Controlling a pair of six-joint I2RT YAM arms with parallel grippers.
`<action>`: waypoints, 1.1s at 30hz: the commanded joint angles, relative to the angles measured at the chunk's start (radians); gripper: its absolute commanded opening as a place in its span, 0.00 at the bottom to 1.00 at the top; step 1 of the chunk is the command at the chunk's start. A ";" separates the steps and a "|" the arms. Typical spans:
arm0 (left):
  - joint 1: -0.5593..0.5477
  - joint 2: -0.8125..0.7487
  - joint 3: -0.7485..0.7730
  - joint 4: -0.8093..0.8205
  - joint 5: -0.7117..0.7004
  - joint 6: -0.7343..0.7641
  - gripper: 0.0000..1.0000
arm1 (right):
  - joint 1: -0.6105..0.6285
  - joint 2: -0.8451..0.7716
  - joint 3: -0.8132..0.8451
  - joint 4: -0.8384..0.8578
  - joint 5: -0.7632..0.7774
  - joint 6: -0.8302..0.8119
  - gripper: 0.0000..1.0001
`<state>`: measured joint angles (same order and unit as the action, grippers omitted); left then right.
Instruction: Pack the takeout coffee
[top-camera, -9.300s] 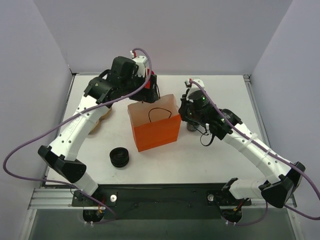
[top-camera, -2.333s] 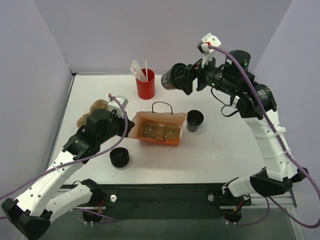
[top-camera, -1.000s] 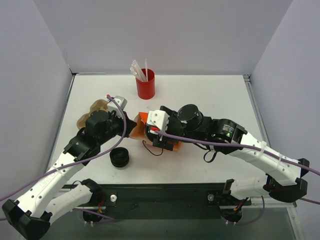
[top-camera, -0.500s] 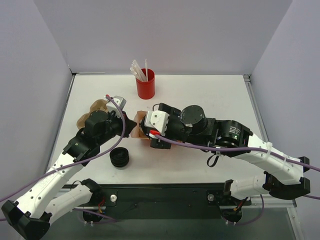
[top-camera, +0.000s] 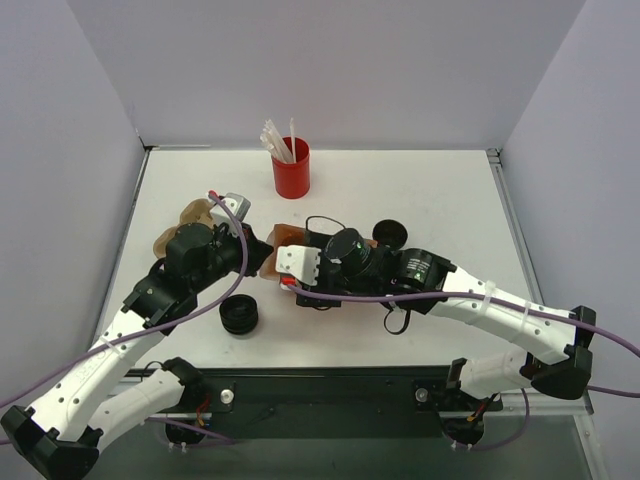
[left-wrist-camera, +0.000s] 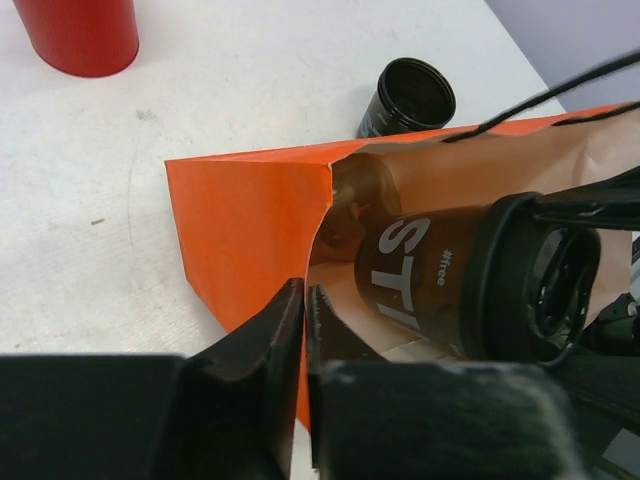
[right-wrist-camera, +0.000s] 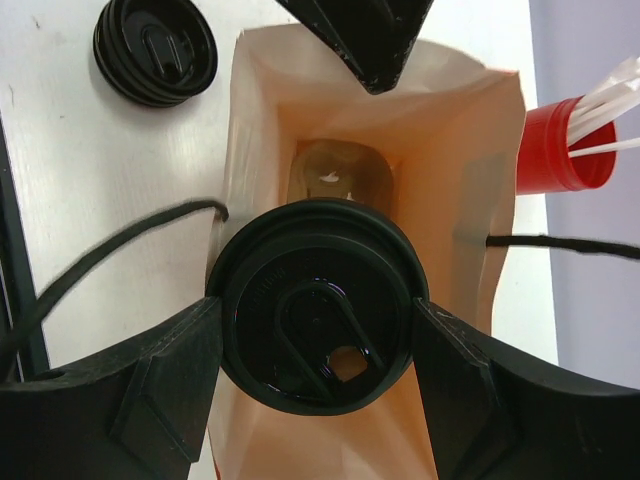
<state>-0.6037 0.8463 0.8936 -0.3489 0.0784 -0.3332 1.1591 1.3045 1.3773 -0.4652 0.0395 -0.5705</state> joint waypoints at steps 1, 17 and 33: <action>0.007 -0.012 0.028 -0.045 -0.023 -0.004 0.23 | -0.002 -0.014 -0.035 0.088 0.019 -0.003 0.43; 0.005 -0.046 0.018 -0.157 -0.015 -0.026 0.35 | -0.004 -0.007 -0.112 0.122 0.025 -0.012 0.43; 0.005 -0.078 -0.018 -0.124 0.052 -0.069 0.00 | -0.007 -0.002 -0.215 0.189 -0.016 -0.077 0.42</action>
<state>-0.6006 0.7845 0.8772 -0.5369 0.0868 -0.3676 1.1587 1.3064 1.1854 -0.3286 0.0444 -0.6064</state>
